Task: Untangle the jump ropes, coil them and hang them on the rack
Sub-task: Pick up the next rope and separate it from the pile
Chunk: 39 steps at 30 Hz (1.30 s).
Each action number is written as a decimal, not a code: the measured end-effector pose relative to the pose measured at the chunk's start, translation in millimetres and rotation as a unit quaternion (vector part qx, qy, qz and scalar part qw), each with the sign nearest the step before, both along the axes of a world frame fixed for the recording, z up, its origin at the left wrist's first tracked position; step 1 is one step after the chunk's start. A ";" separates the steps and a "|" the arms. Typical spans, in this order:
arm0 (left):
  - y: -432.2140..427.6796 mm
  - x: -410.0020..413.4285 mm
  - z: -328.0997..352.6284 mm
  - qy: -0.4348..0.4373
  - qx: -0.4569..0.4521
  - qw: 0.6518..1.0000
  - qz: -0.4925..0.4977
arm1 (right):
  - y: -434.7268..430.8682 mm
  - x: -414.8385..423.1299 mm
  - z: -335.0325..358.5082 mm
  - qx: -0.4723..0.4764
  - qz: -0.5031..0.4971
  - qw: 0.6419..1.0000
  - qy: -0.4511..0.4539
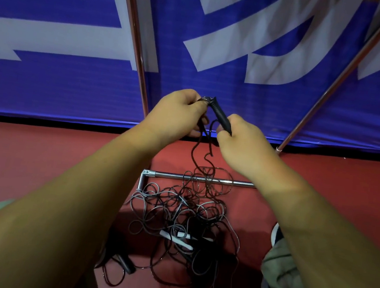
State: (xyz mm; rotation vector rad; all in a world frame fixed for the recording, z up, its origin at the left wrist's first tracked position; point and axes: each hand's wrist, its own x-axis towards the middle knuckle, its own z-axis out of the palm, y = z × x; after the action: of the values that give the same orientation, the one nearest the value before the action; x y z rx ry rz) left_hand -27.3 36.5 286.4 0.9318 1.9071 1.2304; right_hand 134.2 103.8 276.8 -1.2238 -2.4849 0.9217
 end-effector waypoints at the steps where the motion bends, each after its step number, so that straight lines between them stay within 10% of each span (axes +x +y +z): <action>1: 0.0 0.4 0.9 -0.018 -0.001 1.000 -0.004 | -0.1 0.3 0.4 -0.008 0.001 1.000 0.013; 15: -9.7 -18.6 8.4 -0.116 0.020 0.969 -0.215 | 8.5 0.9 7.4 -0.051 -0.098 0.989 0.093; 22: -12.3 -13.1 -17.0 0.181 -0.237 0.904 -0.306 | 15.4 -2.1 6.9 -0.129 -0.179 0.951 0.217; 26: -18.0 -7.9 -26.3 0.197 -0.455 0.815 -0.300 | 8.8 -2.6 6.3 -0.134 -0.184 0.940 0.255; 31: -15.7 -9.5 -26.3 0.152 -0.441 0.851 -0.242 | 7.7 -2.3 8.7 -0.148 -0.168 0.932 0.284; 39: -25.0 4.7 -13.7 0.333 -0.509 0.739 -0.290 | 11.4 1.9 18.5 -0.232 -0.235 0.855 0.399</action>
State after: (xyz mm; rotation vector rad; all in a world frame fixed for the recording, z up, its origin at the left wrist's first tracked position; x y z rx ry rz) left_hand -22.6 11.5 272.7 1.2120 2.0721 -0.6302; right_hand 136.1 115.2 295.3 -1.1472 -1.2811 1.5234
